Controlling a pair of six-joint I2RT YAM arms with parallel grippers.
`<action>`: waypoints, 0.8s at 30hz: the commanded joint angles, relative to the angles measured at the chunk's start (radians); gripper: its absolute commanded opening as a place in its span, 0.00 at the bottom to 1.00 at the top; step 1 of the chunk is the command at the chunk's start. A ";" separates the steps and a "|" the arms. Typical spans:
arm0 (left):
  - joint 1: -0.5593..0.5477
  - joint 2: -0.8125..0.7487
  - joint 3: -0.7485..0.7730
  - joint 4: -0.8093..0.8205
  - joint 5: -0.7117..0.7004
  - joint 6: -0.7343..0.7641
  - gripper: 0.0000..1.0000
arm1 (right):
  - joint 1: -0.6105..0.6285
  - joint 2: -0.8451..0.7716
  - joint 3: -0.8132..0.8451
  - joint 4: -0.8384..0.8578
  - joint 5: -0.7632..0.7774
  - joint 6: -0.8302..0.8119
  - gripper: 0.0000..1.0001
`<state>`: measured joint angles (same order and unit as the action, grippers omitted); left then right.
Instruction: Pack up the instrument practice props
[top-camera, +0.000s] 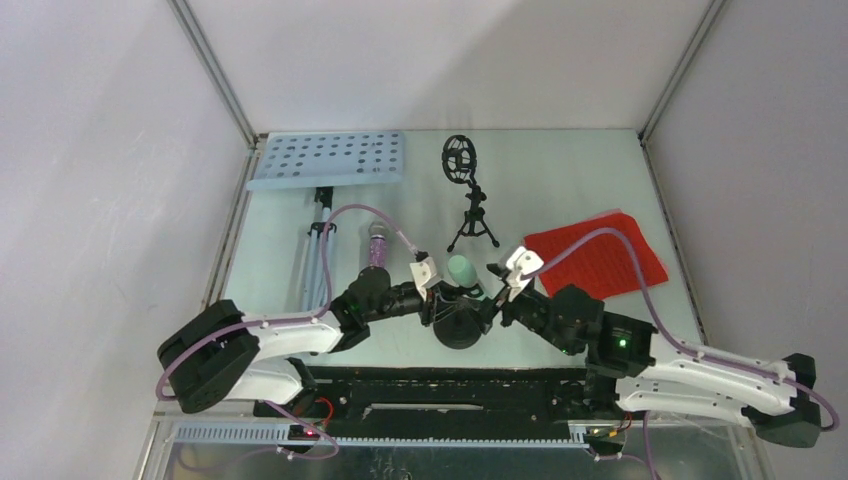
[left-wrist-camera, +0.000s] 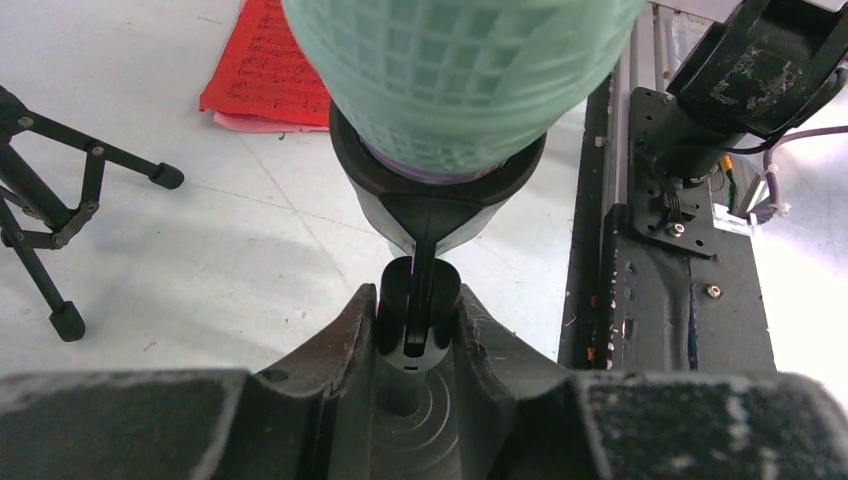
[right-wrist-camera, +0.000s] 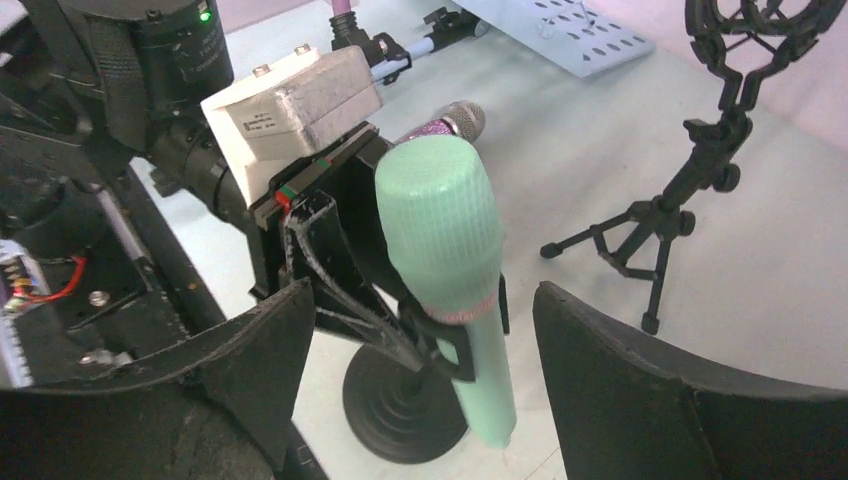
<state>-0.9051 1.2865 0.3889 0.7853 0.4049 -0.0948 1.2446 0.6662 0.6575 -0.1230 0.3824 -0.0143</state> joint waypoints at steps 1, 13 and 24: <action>-0.014 0.010 0.039 0.100 0.043 0.015 0.00 | 0.010 0.072 -0.010 0.193 0.044 -0.154 0.86; -0.017 0.008 0.022 0.100 0.053 0.021 0.00 | -0.037 0.226 -0.010 0.244 0.043 -0.145 0.73; -0.017 0.008 0.003 0.097 0.067 0.035 0.00 | -0.047 0.241 -0.011 0.292 0.073 -0.131 0.46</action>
<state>-0.9115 1.3014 0.3889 0.8036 0.4305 -0.0769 1.2037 0.9165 0.6460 0.0902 0.4370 -0.1509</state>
